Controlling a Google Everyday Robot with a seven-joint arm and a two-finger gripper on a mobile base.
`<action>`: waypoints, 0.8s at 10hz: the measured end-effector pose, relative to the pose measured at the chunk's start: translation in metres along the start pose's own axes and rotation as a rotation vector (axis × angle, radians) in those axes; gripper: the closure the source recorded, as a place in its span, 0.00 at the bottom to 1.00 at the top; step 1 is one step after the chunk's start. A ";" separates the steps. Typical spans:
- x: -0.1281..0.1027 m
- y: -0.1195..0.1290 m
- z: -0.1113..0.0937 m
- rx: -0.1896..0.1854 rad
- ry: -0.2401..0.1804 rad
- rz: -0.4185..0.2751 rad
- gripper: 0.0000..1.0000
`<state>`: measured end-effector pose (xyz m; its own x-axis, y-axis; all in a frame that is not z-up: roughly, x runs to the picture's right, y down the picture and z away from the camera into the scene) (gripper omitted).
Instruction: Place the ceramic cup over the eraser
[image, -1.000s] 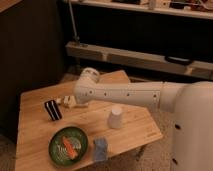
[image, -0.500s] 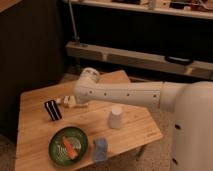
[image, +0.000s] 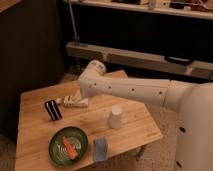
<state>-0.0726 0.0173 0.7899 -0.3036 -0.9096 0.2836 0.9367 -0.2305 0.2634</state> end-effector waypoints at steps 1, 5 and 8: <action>0.005 0.036 -0.011 -0.015 -0.020 0.020 0.20; 0.004 0.099 -0.023 -0.015 -0.121 0.048 0.20; -0.020 0.088 -0.026 -0.011 -0.208 0.041 0.20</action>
<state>0.0203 0.0062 0.7829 -0.2939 -0.8273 0.4787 0.9505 -0.1999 0.2381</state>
